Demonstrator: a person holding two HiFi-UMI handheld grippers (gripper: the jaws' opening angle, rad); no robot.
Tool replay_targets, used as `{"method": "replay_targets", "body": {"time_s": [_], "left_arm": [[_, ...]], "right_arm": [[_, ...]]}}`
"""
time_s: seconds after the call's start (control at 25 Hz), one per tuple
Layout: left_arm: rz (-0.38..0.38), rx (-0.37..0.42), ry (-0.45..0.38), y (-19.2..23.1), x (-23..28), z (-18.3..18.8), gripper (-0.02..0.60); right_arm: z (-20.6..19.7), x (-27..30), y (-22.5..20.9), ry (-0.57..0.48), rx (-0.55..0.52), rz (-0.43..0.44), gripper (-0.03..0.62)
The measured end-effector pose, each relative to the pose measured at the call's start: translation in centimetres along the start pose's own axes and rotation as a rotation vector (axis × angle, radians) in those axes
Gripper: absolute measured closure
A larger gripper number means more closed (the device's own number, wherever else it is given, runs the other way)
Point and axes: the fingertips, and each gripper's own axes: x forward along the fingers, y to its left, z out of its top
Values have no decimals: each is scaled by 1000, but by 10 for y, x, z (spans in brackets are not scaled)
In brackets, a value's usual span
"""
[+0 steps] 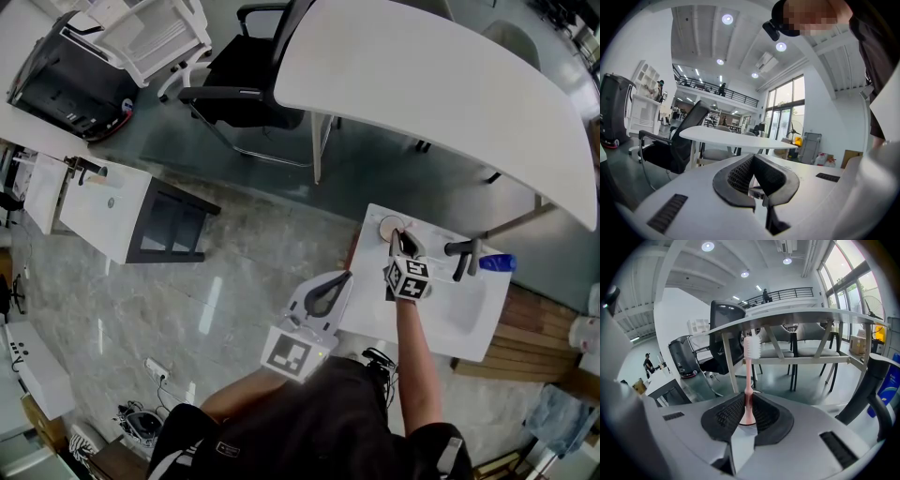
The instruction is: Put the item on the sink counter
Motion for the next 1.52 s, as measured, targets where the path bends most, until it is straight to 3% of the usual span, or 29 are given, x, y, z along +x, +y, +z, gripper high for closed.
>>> {"method": "replay_targets", "body": {"time_s": [1.52], "left_arm": [[29,-12,0,22,-2,1,566]], "right_arm": [[-12,28,0,95,-28,-7,546]]}}
